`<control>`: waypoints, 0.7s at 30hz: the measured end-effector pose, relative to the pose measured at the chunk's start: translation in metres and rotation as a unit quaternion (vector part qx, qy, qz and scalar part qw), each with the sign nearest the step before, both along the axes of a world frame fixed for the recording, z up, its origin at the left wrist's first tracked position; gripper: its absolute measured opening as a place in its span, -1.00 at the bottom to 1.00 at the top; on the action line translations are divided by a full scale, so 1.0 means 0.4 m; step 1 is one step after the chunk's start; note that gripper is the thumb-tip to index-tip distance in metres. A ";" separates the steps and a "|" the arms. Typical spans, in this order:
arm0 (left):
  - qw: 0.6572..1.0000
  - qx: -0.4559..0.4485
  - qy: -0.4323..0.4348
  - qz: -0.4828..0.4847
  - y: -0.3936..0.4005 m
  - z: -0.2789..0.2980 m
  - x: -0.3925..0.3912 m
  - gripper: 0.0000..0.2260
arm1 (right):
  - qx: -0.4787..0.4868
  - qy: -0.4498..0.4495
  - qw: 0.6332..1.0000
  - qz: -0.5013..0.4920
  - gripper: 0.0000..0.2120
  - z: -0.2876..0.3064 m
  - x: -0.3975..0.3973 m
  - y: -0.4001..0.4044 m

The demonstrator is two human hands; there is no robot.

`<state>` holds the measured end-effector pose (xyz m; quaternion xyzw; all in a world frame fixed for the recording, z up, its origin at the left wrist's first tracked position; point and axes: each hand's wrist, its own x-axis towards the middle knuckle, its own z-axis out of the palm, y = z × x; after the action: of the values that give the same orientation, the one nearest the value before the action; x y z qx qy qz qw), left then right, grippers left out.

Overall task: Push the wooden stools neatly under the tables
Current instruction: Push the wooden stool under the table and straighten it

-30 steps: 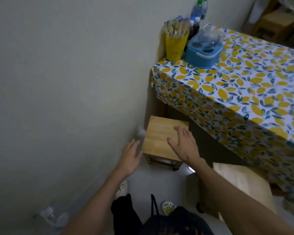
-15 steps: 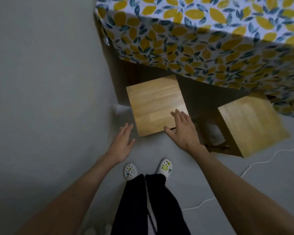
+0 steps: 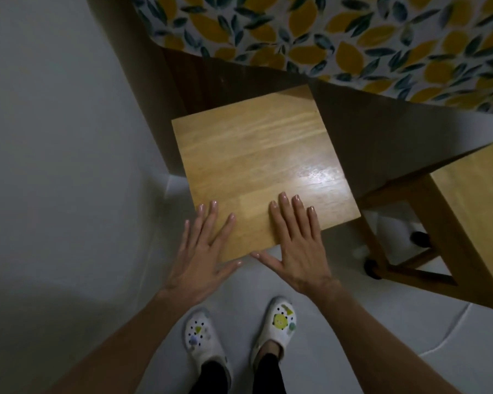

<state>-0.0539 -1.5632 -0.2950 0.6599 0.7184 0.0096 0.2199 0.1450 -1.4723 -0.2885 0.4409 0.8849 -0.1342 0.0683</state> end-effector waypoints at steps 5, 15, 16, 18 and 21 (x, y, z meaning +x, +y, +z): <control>0.995 0.048 0.050 -0.068 0.052 -0.049 -0.006 -0.23 | 0.025 0.016 0.999 0.030 -0.12 -0.042 0.026 0.058; 0.995 0.045 0.091 -0.021 0.320 -0.040 0.035 -0.25 | 0.036 0.008 0.996 0.077 -0.14 -0.040 0.038 0.380; 0.995 0.042 0.093 -0.015 0.356 -0.040 0.037 -0.25 | 0.035 0.006 0.996 0.082 -0.15 -0.038 0.038 0.418; 0.995 0.046 0.087 -0.010 0.427 -0.034 0.040 -0.24 | 0.036 -0.009 0.995 0.096 -0.16 -0.033 0.035 0.493; 0.996 0.029 0.082 0.000 0.520 -0.022 0.045 -0.22 | 0.035 -0.032 0.994 0.096 -0.19 -0.020 0.027 0.589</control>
<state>-0.0361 -1.3552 -0.3038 0.6642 0.7338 -0.0239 0.1407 0.1559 -1.2366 -0.2964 0.3601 0.9246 -0.0819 0.0933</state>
